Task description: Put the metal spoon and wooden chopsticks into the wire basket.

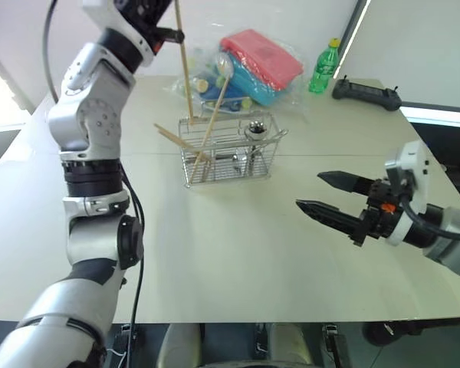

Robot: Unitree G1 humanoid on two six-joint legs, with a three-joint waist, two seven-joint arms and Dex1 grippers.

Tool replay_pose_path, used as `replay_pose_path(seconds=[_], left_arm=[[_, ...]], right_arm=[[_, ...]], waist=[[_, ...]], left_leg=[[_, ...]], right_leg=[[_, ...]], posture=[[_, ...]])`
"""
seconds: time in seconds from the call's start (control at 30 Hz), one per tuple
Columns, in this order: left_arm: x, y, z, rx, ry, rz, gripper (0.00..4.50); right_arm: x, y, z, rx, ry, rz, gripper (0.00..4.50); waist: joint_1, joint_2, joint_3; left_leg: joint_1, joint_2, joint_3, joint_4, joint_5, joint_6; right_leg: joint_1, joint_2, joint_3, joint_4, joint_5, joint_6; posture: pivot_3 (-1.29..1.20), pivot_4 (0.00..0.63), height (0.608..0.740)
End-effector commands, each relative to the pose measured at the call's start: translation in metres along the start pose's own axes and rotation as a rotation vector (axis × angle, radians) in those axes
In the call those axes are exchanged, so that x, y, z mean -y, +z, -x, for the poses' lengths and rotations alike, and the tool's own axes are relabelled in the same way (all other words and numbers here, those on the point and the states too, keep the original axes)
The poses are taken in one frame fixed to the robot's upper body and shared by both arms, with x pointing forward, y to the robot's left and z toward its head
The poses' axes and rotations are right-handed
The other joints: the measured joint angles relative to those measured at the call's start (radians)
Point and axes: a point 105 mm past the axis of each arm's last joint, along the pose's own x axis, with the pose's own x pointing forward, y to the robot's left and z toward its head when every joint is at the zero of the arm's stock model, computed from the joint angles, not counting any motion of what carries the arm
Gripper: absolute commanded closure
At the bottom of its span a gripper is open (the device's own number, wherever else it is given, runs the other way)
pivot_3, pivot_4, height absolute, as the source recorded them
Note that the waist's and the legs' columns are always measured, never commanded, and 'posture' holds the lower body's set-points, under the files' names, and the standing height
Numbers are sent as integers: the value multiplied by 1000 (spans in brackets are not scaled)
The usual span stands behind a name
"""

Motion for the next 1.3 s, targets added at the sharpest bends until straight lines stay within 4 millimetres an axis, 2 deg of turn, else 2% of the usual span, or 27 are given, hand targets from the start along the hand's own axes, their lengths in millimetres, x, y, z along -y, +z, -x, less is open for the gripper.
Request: replay_pose_path(seconds=[0.03,0.23,0.27,0.67,0.83,0.97,1.07,1.13,1.2,1.3], left_arm=[[12,10,0,36,-41,-7,3423],[11,9,5,20,-40,12,270],[11,9,5,19,-40,13,72],[11,21,8,33,-35,22,72],[14,44,1,56,-48,94,72],[21,64,2,-3,-193,115,72],[29,85,17,-59,-380,14,72],[25,86,31,-140,-459,-68,72],[16,75,57,-289,-548,-185,72],[-5,52,112,-605,-654,-337,72]], right_arm=[[-4,11,2,50,-2,37,0],[0,11,3,50,-7,40,0],[0,12,3,51,-8,40,0],[2,13,-1,54,14,42,0],[5,13,-1,49,12,50,0],[17,18,4,39,-17,98,0],[33,30,12,40,-56,147,0],[42,35,16,37,-77,174,0],[48,39,20,36,-93,193,0],[56,41,27,25,-106,212,0]], waist=[[-1,0,0],[-1,0,0],[-1,0,0],[-1,0,0],[-1,0,0],[-3,0,0],[-7,3,1],[-7,5,1],[-8,7,1],[-7,11,0]], left_leg=[[0,0,0,0,0,0],[0,0,0,0,0,0],[0,0,0,0,0,0],[0,0,0,0,0,0],[0,0,0,0,0,0],[0,0,0,0,0,0],[1,0,0,-1,0,1],[1,0,1,-2,0,0],[1,0,1,-2,0,0],[1,0,2,-3,0,0]], right_leg=[[0,0,0,0,0,0],[0,0,0,0,0,0],[0,0,0,0,0,0],[0,0,0,0,0,0],[0,0,0,0,0,0],[0,0,0,0,0,0],[-1,0,0,0,0,0],[-2,1,0,1,-1,-2],[-2,1,0,1,-2,-4],[-3,1,0,0,-2,-4]], posture=[[0,150,678],[0,150,678],[0,150,678],[0,150,678],[0,150,678],[0,150,678],[0,150,678],[0,150,678],[0,150,678],[0,150,678]])
